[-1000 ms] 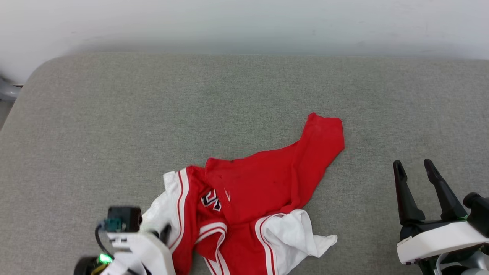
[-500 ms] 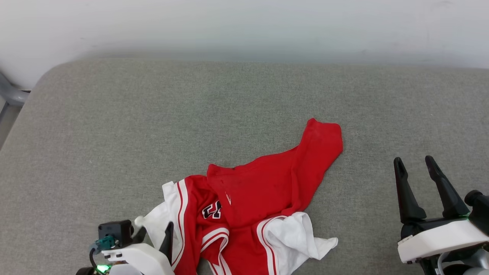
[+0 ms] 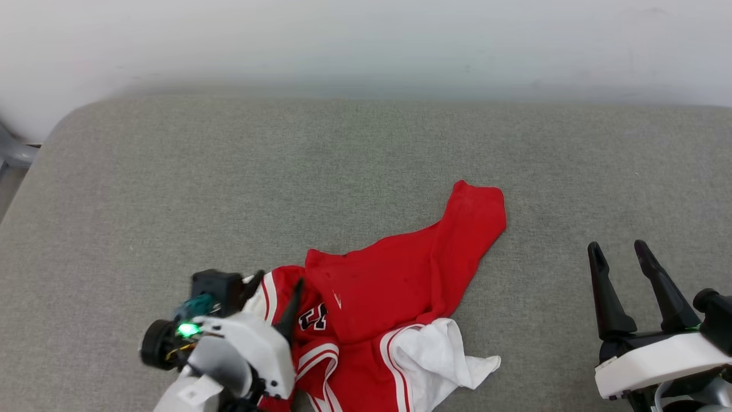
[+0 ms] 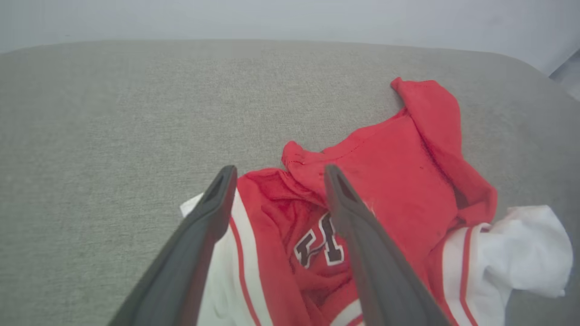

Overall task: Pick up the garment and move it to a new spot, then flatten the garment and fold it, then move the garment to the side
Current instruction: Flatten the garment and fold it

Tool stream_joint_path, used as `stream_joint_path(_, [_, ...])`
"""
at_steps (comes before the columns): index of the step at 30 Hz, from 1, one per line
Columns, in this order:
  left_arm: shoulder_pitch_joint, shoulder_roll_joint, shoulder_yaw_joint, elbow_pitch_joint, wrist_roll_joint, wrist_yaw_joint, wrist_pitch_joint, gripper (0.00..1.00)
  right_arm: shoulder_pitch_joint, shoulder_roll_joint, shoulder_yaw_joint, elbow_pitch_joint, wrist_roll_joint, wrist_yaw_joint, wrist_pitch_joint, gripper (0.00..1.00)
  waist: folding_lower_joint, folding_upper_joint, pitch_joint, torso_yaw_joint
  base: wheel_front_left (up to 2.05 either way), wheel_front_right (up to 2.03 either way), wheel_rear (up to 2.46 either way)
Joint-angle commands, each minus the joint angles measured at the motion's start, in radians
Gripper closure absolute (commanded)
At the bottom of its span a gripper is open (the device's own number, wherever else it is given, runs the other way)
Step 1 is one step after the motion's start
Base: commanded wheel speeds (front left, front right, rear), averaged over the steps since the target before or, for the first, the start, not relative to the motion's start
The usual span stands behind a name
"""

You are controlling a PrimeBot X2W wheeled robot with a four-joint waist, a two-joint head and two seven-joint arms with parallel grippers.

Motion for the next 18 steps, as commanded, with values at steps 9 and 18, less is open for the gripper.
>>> stream_joint_path(9, [-0.086,0.001,-0.11,0.042,-0.081,-0.096,0.263,0.0,-0.02,0.001,0.009,0.011,0.005,0.0,0.0,0.0,0.0,0.0,0.035,-0.028,0.0,0.0,0.0])
stream_joint_path(18, [-0.145,0.024,-0.149,0.029,-0.087,-0.12,0.314,1.0,-0.035,0.001,0.012,0.024,0.014,0.0,-0.009,0.0,0.0,0.0,0.067,-0.049,0.0,0.0,0.0])
